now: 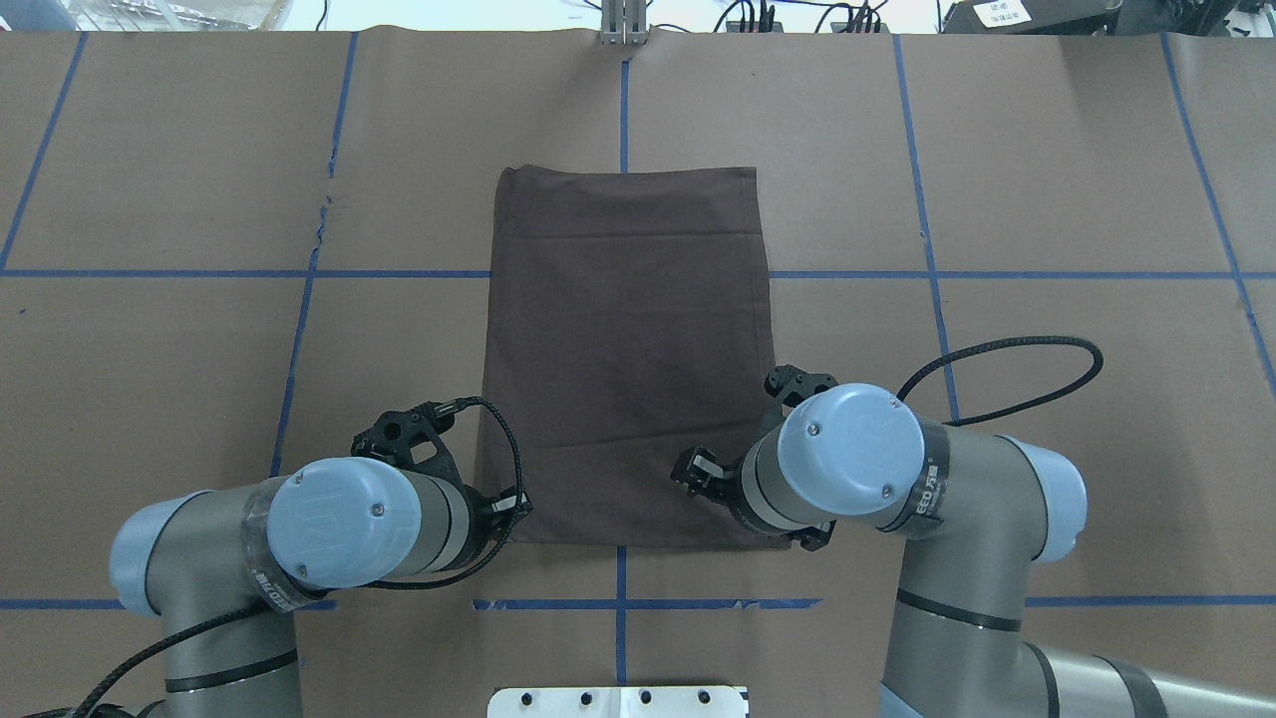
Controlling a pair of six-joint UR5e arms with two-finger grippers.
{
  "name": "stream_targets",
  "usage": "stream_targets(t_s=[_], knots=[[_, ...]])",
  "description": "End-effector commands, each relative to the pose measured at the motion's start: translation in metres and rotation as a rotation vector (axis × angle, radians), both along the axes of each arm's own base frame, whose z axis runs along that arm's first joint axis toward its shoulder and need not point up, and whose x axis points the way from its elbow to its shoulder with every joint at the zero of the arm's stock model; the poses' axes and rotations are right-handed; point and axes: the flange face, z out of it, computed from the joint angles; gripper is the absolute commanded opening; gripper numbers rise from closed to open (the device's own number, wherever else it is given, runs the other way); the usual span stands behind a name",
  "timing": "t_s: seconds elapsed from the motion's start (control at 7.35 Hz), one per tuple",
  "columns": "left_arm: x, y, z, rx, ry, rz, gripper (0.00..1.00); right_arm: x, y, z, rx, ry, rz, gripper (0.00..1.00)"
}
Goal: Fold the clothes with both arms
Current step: 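Grasp the near corners of the bundle with both grippers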
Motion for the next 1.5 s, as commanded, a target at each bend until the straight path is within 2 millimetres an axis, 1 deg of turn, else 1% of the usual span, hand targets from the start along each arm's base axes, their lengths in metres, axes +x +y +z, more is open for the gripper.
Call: stream_targets(t_s=[0.0,0.27,0.54,0.82,0.95,1.22,1.36], knots=[[0.000,0.000,0.000,0.000,0.000,0.001,0.00,-0.029,0.011,0.025,-0.028,0.051,0.030,1.00],[0.000,0.000,-0.002,0.001,0.003,0.000,0.00,-0.036,0.008,0.035,-0.023,0.077,0.039,1.00],[-0.001,0.000,-0.003,0.002,0.006,0.000,0.00,-0.038,0.008,0.044,-0.026,0.094,0.038,1.00],[-0.001,-0.001,-0.003,0.002,0.006,-0.002,0.00,-0.039,0.007,0.044,-0.023,0.094,0.035,1.00],[-0.002,-0.002,-0.003,0.002,0.006,-0.006,0.00,-0.039,0.007,0.043,-0.021,0.093,0.036,0.98],[-0.002,-0.003,-0.004,0.002,0.006,-0.007,0.00,-0.040,0.008,0.043,-0.020,0.093,0.033,0.31],[-0.002,-0.003,-0.005,0.001,0.006,-0.006,0.00,-0.040,0.009,0.043,-0.019,0.093,0.031,0.16]])
